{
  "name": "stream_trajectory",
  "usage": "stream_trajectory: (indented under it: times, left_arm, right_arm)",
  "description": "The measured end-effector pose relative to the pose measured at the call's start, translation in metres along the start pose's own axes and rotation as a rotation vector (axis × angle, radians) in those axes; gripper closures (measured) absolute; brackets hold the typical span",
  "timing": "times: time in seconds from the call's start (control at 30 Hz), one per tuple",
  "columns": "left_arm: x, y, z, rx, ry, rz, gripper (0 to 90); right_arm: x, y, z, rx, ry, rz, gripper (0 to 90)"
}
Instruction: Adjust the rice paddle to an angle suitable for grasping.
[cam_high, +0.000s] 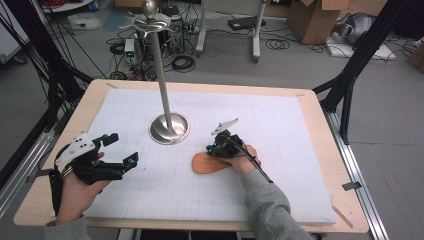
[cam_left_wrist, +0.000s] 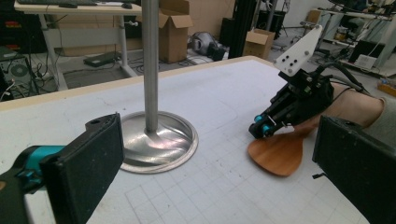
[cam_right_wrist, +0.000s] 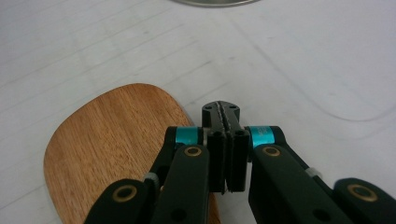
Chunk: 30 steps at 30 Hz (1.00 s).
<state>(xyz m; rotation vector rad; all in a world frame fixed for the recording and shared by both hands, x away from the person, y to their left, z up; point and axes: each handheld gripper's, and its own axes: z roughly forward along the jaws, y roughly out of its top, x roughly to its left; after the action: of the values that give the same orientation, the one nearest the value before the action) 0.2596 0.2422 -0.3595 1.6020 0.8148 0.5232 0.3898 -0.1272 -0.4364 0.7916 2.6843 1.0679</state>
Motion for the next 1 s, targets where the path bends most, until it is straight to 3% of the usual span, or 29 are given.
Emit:
stream_trajectory:
  times: [0.03, 0.3, 0.47, 0.57, 0.77, 1.0]
  left_arm:
    - [0.0, 0.0, 0.0, 0.002, 0.0, 0.002, 2.8]
    - [0.0, 0.0, 0.001, 0.001, -0.005, 0.002, 2.8]
    - [0.0, 0.001, 0.001, -0.001, -0.007, 0.003, 2.8]
    - [-0.001, 0.002, 0.004, 0.003, -0.013, 0.006, 2.8]
    - [-0.003, 0.002, 0.008, 0.008, -0.021, 0.009, 2.8]
    - [-0.003, 0.004, 0.01, 0.009, -0.026, 0.014, 2.8]
  right_arm:
    - [0.002, 0.0, 0.0, 0.0, -0.006, -0.018, 89.5]
    - [0.018, -0.01, -0.007, 0.01, 0.084, -0.026, 89.5]
    - [0.037, -0.014, -0.016, 0.057, 0.095, -0.102, 89.5]
    - [0.047, -0.026, -0.025, 0.049, 0.124, -0.108, 89.5]
    - [0.054, -0.046, -0.037, 0.011, 0.15, -0.099, 89.5]
    - [0.056, -0.049, -0.041, 0.009, 0.144, -0.113, 89.4]
